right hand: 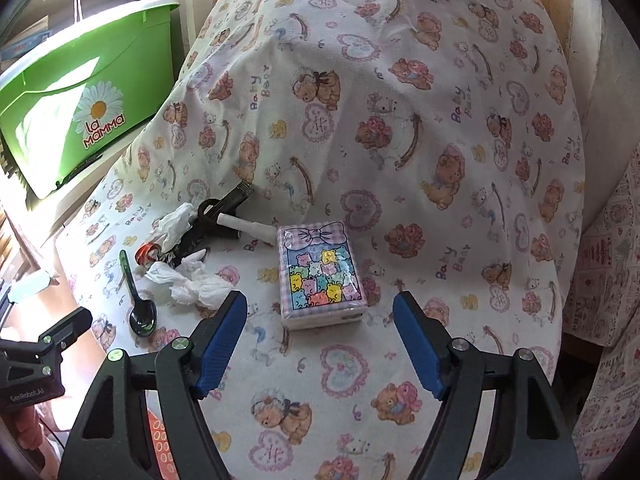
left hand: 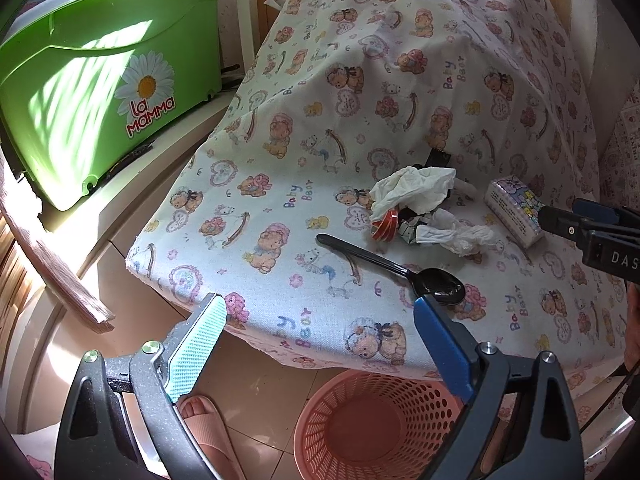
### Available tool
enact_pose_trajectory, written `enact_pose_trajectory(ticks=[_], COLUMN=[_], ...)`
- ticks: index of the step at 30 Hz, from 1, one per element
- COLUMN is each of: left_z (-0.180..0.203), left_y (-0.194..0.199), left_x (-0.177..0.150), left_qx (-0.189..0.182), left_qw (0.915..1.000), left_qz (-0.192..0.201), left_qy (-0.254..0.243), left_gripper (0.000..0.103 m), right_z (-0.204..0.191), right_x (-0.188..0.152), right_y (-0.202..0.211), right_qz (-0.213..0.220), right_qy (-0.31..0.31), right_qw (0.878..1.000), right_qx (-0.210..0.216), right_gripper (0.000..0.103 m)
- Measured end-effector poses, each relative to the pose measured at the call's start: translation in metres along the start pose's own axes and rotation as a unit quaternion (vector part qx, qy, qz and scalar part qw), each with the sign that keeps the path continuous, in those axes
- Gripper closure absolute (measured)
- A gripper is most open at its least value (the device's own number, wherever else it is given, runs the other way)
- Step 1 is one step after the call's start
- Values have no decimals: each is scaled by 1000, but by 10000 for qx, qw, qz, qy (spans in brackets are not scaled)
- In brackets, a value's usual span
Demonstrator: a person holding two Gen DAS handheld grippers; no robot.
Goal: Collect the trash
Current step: 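Grasp the pink tissue pack with the right tool while the left tool approaches the white tissue, then close the left tool on the crumpled white tissue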
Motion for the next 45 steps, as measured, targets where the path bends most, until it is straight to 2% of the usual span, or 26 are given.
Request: enact_pose_trajectory(ticks=[4, 6, 8, 11, 14, 16, 17, 18, 22, 27, 29, 32, 34, 36, 40, 44, 45], left_z=[6, 8, 9, 12, 15, 16, 15, 14, 12, 30, 46, 65, 71, 72, 85, 91, 90], left_y=[-6, -10, -11, -8, -6, -7, -8, -10, -12, -16, -15, -14, -20, -27, -30, -37, -40], left_x=[0, 0, 2, 7, 12, 13, 13, 14, 14, 17, 20, 22, 21, 20, 21, 22, 21], left_qx=[41, 105, 69, -146, -270, -323, -389, -461, -648, -1149, -1296, -1051, -1115, -1126, -1158, -1091, -1068], left_qw=[10000, 9999, 9999, 9998, 9994, 9994, 9992, 9988, 9972, 9922, 9910, 9944, 9936, 9931, 9930, 9938, 9940], left_qz=[21, 42, 57, 130, 185, 128, 70, 9, -81, -317, -287, -71, -177, -249, -166, -180, -209], left_qy=[-76, -105, -86, -45, -56, 1, 73, 155, 359, 362, 184, -79, 17, 195, 135, 102, 147], left_gripper=[10, 12, 18, 30, 46, 58, 61, 65, 74, 76, 76, 73, 61, 62, 61, 62, 65], right_z=[-8, -18, -22, -23, -24, -24, -22, -20, -10, -6, -5, -3, -1, 9, 27, 33, 34], right_x=[8, 9, 10, 11, 12, 12, 12, 12, 9, 11, 9, 8, 12, 3, -2, -1, -1], right_y=[-17, -22, -28, -37, -42, -44, -44, -45, -37, -14, -6, -2, 0, 9, 12, 14, 14], right_qz=[-281, -275, -290, -382, -402, -404, -421, -465, -446, -217, -186, -190, -198, -155, -149, -108, -96], right_qy=[303, 673, 796, 633, 633, 574, 528, 463, 90, -100, -175, -361, -563, -818, -1270, -1377, -1370], right_qw=[9989, 9974, 9963, 9971, 9969, 9970, 9971, 9974, 9989, 9997, 9997, 9992, 9982, 9964, 9917, 9904, 9905], right_qx=[229, 17, -155, -158, -253, -320, -355, -297, -126, -19, -4, -48, 30, 135, 151, 77, 49], right_gripper=[25, 25, 26, 26, 26, 34, 47, 50, 51, 51, 51, 50, 50, 50, 50, 50, 50])
Point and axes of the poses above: each gripper's, at about its wrist camera, not at the fingertips, and y roughly against the way its jaws point, z to its right, x to its top, the point moved 2 cm from there along -y, roughly the way its jaws point, and after that the axes turned 4 degrees about y, right-handed, at the moved point
